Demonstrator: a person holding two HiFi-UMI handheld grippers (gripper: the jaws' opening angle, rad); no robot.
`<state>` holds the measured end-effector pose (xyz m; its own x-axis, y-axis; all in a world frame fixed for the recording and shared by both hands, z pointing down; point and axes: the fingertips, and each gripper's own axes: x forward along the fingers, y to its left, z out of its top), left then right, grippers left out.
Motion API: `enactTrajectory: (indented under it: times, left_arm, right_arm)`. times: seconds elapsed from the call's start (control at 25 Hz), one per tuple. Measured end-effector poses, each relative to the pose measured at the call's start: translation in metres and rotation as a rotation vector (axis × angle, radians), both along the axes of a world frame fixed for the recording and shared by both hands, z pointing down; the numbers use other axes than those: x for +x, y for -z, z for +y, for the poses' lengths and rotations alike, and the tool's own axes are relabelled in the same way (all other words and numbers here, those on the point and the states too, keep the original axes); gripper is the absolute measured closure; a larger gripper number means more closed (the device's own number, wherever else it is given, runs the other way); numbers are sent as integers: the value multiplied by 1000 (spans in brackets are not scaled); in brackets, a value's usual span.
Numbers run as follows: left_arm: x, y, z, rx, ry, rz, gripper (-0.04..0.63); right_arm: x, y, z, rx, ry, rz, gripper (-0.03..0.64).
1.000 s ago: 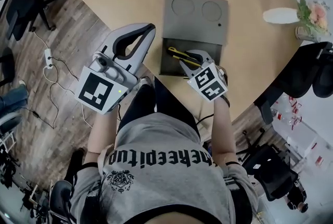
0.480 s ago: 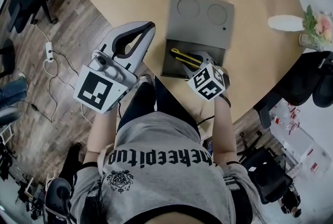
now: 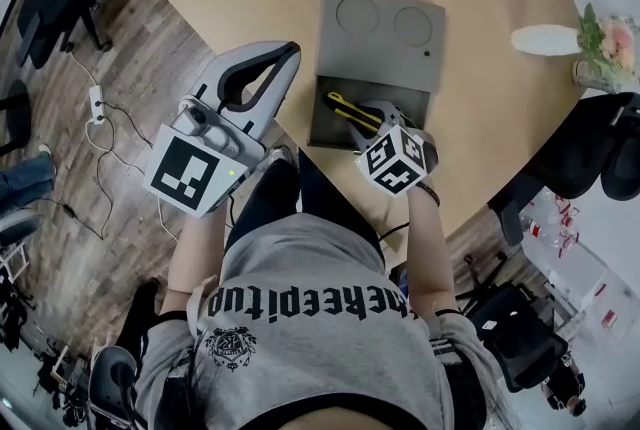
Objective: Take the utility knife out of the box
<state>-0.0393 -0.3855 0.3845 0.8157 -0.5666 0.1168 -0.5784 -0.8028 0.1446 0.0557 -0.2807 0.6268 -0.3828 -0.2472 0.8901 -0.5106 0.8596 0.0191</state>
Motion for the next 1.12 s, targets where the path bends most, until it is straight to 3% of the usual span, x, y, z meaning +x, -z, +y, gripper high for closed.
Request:
enactTrajectory:
  times: [0.24, 0.56, 1.12]
  left_arm:
    - [3, 9, 7, 21, -23, -6, 578]
    - [5, 16, 22, 39, -69, 11, 578]
    - [19, 43, 48, 159, -183, 56, 578]
  right_arm:
    - [2, 11, -1, 58, -69, -32, 499]
    - [7, 57, -14, 215, -253, -158, 499]
    - [15, 128, -9, 414, -489, -305, 499]
